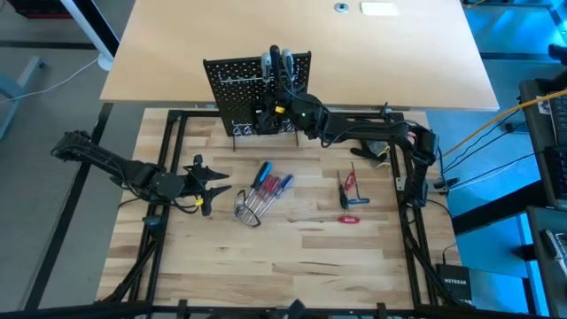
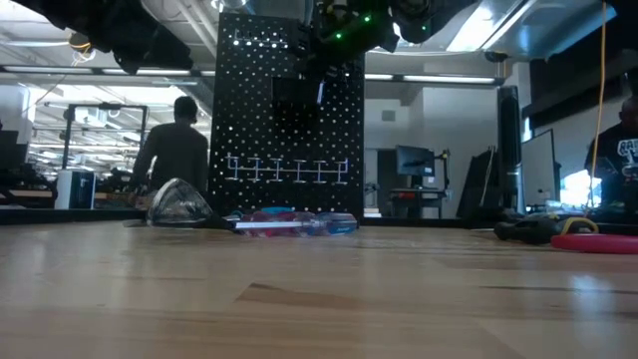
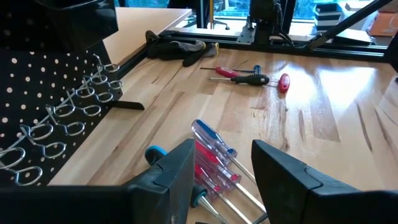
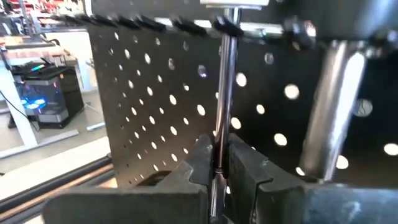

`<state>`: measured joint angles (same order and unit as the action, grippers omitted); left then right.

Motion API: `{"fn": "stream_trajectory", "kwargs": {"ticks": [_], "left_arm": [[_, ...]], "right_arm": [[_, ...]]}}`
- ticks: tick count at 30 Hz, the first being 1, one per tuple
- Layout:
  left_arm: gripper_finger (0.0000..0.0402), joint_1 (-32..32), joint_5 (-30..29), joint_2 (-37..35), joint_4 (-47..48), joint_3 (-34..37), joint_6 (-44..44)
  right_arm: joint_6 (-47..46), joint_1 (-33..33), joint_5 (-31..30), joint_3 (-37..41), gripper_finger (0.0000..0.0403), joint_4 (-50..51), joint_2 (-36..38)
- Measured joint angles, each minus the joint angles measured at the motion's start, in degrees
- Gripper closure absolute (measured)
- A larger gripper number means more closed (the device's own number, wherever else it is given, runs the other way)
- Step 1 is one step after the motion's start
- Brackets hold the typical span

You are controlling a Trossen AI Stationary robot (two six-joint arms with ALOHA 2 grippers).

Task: Hang tools onto peg board
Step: Hang the black and grey nut driver on the peg board, then hang the black screwdriver on the peg board

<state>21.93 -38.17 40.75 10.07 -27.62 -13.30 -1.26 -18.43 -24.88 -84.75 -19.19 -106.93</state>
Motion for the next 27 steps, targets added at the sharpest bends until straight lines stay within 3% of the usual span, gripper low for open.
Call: {"fn": "stream_trajectory", "kwargs": {"ticks": [7, 18, 27], "left_arm": [[0.0253, 0.0, 0.0, 0.0, 0.0, 0.0, 0.0], [0.0253, 0.0, 0.0, 0.0, 0.0, 0.0, -0.1], [0.0253, 0.0, 0.0, 0.0, 0.0, 0.0, -0.2]], "right_arm": [[-1.4, -0.4, 0.0, 0.0, 0.0363, 1.8, 0.0], [-1.9, 0.2, -0.2, 0.0, 0.0281, 2.8, -0.1], [2.4, 4.6, -8.5, 0.1, 0.0261, 3.0, 1.2]]}}
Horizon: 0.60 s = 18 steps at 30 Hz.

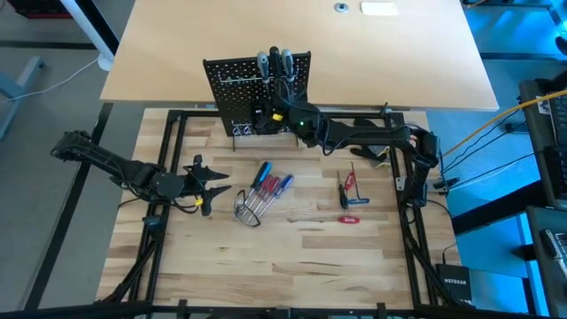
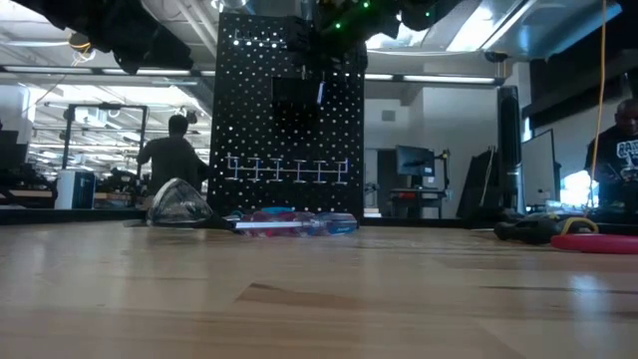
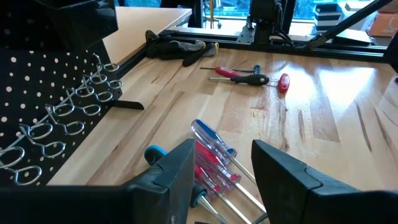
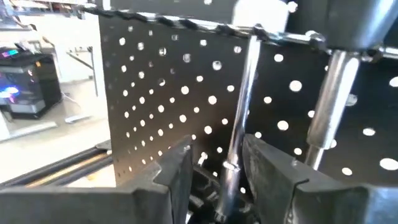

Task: Hang tools onto peg board
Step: Hang the black screwdriver on the peg board

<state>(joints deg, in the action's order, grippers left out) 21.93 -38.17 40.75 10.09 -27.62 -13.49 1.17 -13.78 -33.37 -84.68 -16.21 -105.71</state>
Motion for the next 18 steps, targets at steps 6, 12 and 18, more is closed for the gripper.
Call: {"fn": "stream_trajectory", "kwargs": {"ticks": [6, 12, 18], "left_arm": [[0.0253, 0.0, 0.0, 0.0, 0.0, 0.0, 0.0], [0.0253, 0.0, 0.0, 0.1, 0.0, 0.0, 0.0], [0.0253, 0.0, 0.0, 0.1, 0.0, 0.0, 0.0]], "right_arm": [[1.7, 3.2, -5.5, 0.0, 0.0261, 0.7, 0.3], [3.8, 5.6, -14.2, 0.0, 0.026, 4.0, 0.3], [3.9, 6.9, -17.2, 0.0, 0.026, 8.7, 1.3]]}}
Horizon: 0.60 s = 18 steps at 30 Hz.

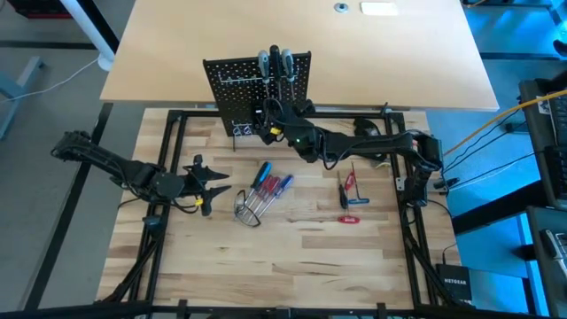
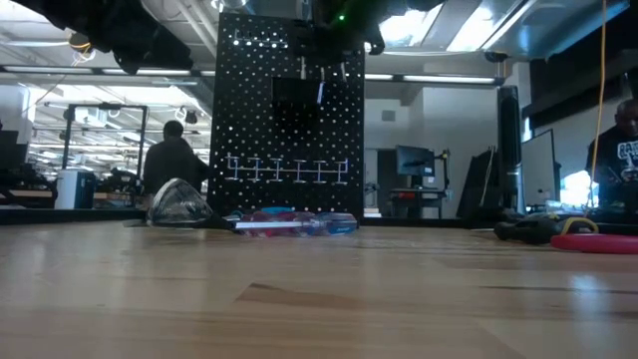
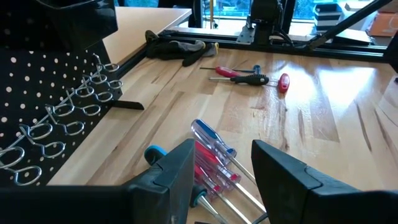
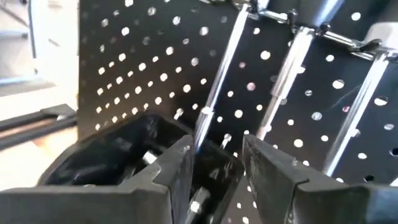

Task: Hang tools onto peg board
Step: Hang the black screwdriver on the peg board

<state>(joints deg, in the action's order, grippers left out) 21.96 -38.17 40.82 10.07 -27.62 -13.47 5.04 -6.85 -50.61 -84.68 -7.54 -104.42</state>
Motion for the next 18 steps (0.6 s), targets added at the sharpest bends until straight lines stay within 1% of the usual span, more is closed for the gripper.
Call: {"fn": "stream_trajectory", "kwargs": {"ticks": [4, 9, 11, 12, 14, 18], "left_arm": [[0.0253, 0.0, 0.0, 0.0, 0.0, 0.0, 0.0], [0.0253, 0.1, 0.0, 0.0, 0.0, 0.0, 0.0], [0.0253, 0.1, 0.0, 0.0, 0.0, 0.0, 0.0], [0.0253, 0.1, 0.0, 0.0, 0.0, 0.0, 0.0], [0.0253, 0.0, 0.0, 0.0, 0.0, 0.0, 0.0], [0.0253, 0.0, 0.0, 0.0, -0.1, 0.0, -0.3]], "right_arm": [[1.4, 2.8, 0.1, 0.0, 0.026, 5.3, 2.2], [0.6, 9.0, 0.1, 0.0, 0.026, 17.1, 6.0], [-2.3, 11.8, 0.5, 0.0, 0.026, 23.0, 7.6], [-4.4, 13.2, 1.7, 0.0, 0.026, 26.1, 8.4], [-10.0, 15.9, 3.3, 0.0, 0.026, 32.3, 9.6], [-19.5, 21.2, 3.8, 0.0, 0.0259, 44.3, 10.0]]}}
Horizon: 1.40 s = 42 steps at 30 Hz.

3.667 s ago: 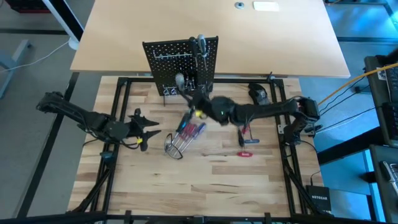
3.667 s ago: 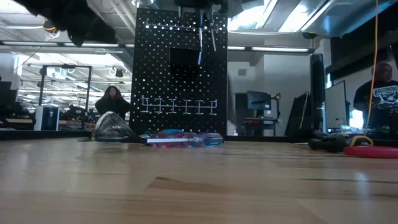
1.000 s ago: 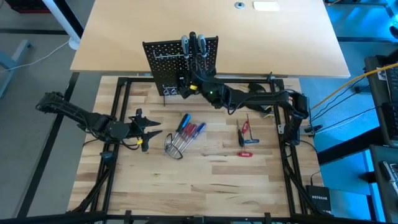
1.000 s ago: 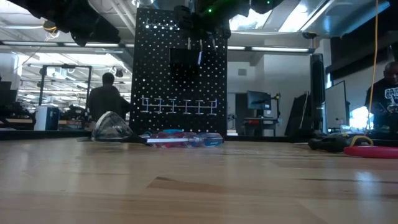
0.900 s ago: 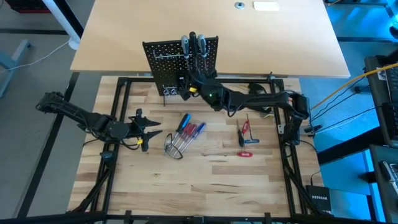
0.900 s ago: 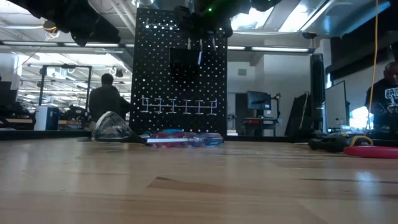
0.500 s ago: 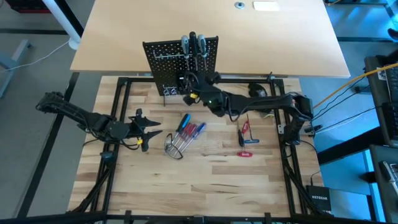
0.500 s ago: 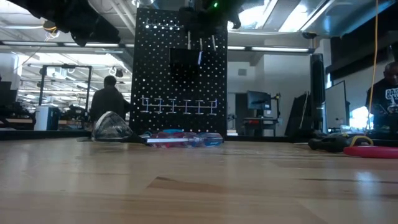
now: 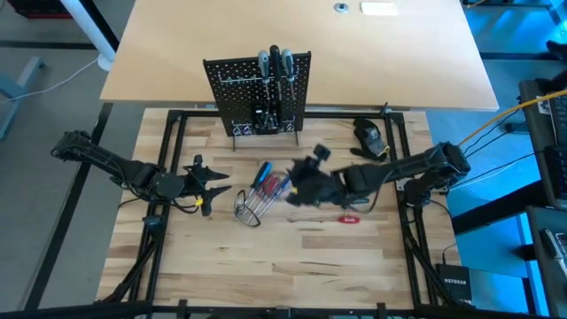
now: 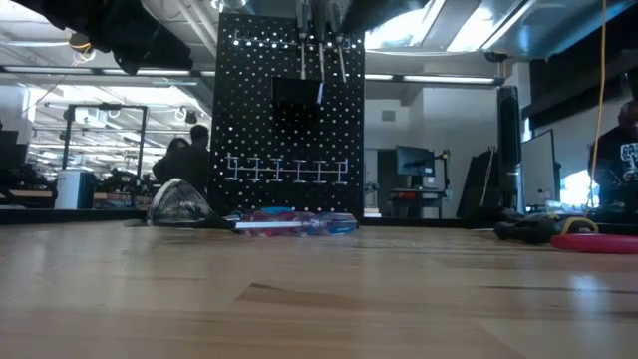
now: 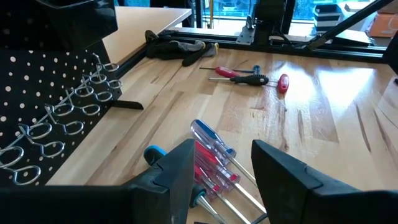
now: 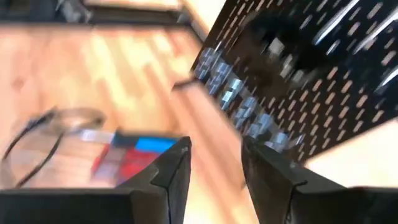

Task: Hang tools onto peg board
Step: Hang the black screwdriver on the peg board

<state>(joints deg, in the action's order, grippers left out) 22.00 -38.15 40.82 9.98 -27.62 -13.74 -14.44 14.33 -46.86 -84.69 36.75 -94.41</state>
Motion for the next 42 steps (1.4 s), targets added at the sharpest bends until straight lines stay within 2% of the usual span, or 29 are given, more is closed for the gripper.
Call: {"fn": "stream_trajectory", "kwargs": {"ticks": [2, 5, 12, 20, 26, 32, 34, 37, 42], "left_arm": [[0.0253, 0.0, 0.0, 0.0, 0.0, 0.0, -0.4], [0.0253, 0.0, 0.0, 0.3, 0.0, 0.0, -0.6], [0.0253, 0.0, 0.0, 2.7, 0.0, 0.0, -0.5], [0.0253, 0.0, 0.0, 4.3, -0.1, 0.0, -0.2], [0.0253, 0.0, 0.0, 4.3, -0.2, 0.0, 0.4], [0.0253, 0.0, 0.0, 4.3, -0.1, 0.0, 0.3], [0.0253, 0.0, 0.0, 4.3, -0.2, 0.0, -0.2], [0.0253, 0.0, 0.0, 4.3, -0.1, 0.0, -0.5], [0.0253, 0.0, 0.0, 4.3, -0.2, 0.0, -0.5]], "right_arm": [[-6.5, 1.7, 1.8, 0.0, 0.0253, 5.4, 0.0], [-18.2, 3.6, 8.7, 0.0, 0.0232, 13.6, -0.4], [-32.6, 6.8, 15.3, 5.1, 0.0175, 24.2, -0.9], [-46.3, 4.7, 21.2, 16.1, 0.0173, 29.8, -0.8], [-50.1, 1.8, 24.1, 26.4, 0.0175, 28.2, 3.7], [-50.6, 0.5, 27.0, 35.7, 0.0175, 14.0, 12.8], [-51.5, 0.5, 26.3, 38.2, 0.0175, 11.5, 14.5], [-53.3, 0.7, 24.0, 41.2, 0.0175, 9.5, 15.0], [-55.3, 0.6, 26.6, 45.8, 0.0175, 3.2, 14.3]]}}
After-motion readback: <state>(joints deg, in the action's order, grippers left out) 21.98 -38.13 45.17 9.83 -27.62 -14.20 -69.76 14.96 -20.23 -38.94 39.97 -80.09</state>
